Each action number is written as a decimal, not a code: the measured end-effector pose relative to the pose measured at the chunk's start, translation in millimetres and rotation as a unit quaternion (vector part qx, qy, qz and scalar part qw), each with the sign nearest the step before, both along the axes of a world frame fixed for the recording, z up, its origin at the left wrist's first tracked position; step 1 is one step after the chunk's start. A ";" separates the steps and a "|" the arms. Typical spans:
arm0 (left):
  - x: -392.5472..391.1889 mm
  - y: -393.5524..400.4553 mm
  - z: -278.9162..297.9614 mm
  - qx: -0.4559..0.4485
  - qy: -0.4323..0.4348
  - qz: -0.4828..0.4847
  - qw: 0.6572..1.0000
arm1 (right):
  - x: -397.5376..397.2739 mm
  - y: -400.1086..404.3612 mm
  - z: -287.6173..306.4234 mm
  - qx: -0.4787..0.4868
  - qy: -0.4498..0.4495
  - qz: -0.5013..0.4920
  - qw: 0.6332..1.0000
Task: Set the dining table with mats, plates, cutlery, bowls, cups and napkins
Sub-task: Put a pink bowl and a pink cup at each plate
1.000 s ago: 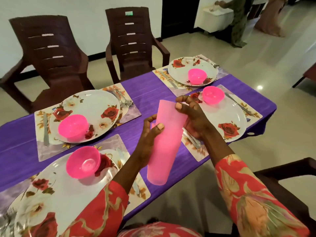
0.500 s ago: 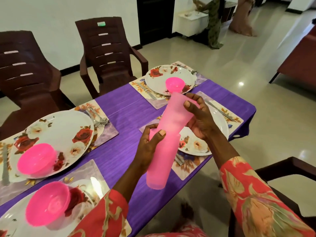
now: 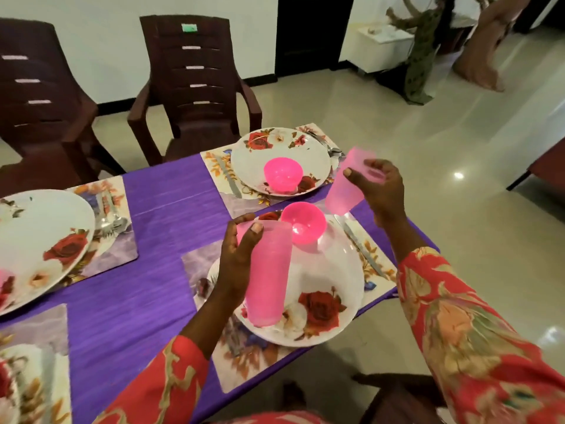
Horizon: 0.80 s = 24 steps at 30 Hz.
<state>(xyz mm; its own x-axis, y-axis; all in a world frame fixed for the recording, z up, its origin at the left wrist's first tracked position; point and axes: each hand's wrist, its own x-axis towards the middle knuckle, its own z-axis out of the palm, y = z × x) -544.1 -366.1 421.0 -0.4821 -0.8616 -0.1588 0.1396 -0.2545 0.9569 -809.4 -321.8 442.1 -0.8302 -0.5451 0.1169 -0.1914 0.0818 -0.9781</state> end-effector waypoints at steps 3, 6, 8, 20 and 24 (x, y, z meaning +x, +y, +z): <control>-21.1 -1.1 -3.8 0.003 -0.006 0.026 1.000 | -36.5 -16.8 -25.0 0.109 0.087 -0.003 0.990; -35.2 -5.6 -9.0 0.005 -0.011 0.060 0.998 | -56.0 -30.6 -40.7 0.156 0.110 0.017 0.981; -40.5 -8.2 -12.4 0.009 -0.013 0.077 0.997 | -63.7 -38.2 -50.5 0.176 0.096 0.034 0.979; -62.0 -17.6 -18.1 0.010 -0.035 0.119 0.992 | -73.8 -63.6 -84.0 0.239 0.113 0.100 0.959; -72.2 -19.1 -14.4 0.001 -0.034 0.118 0.992 | -76.2 -65.5 -84.4 0.252 0.149 0.112 0.950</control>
<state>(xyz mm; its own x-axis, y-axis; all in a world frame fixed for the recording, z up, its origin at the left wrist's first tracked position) -616.3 -385.2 406.7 -0.2553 -0.9487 -0.1864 0.1311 -0.2250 0.9655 -885.6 -387.4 357.6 -0.6576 -0.7534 0.0052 -0.5212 0.4499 -0.7252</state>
